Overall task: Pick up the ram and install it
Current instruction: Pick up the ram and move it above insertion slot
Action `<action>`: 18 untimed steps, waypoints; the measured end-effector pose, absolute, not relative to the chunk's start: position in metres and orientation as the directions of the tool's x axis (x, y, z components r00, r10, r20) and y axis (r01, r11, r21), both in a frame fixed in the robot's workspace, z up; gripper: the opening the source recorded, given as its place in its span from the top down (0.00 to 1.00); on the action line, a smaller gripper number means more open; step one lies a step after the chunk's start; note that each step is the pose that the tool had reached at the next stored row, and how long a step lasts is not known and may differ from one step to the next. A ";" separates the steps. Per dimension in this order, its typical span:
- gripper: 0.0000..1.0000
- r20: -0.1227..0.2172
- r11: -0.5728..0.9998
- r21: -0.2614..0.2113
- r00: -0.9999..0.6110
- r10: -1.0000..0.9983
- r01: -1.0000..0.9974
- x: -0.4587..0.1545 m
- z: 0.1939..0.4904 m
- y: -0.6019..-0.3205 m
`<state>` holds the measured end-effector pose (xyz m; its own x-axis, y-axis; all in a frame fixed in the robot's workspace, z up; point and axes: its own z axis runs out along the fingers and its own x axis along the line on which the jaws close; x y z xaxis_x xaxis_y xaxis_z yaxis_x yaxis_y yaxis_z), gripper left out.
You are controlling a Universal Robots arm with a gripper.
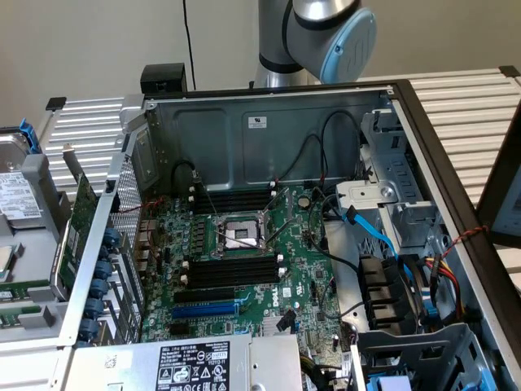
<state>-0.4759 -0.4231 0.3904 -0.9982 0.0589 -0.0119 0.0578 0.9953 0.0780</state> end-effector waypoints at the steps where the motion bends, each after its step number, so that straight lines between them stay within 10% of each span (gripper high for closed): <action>1: 0.90 -0.012 0.996 0.078 -0.999 0.041 0.040 -0.476 0.390 -0.423; 18: 0.90 -0.012 0.961 0.078 -0.964 -0.266 -0.266 -0.476 0.388 -0.423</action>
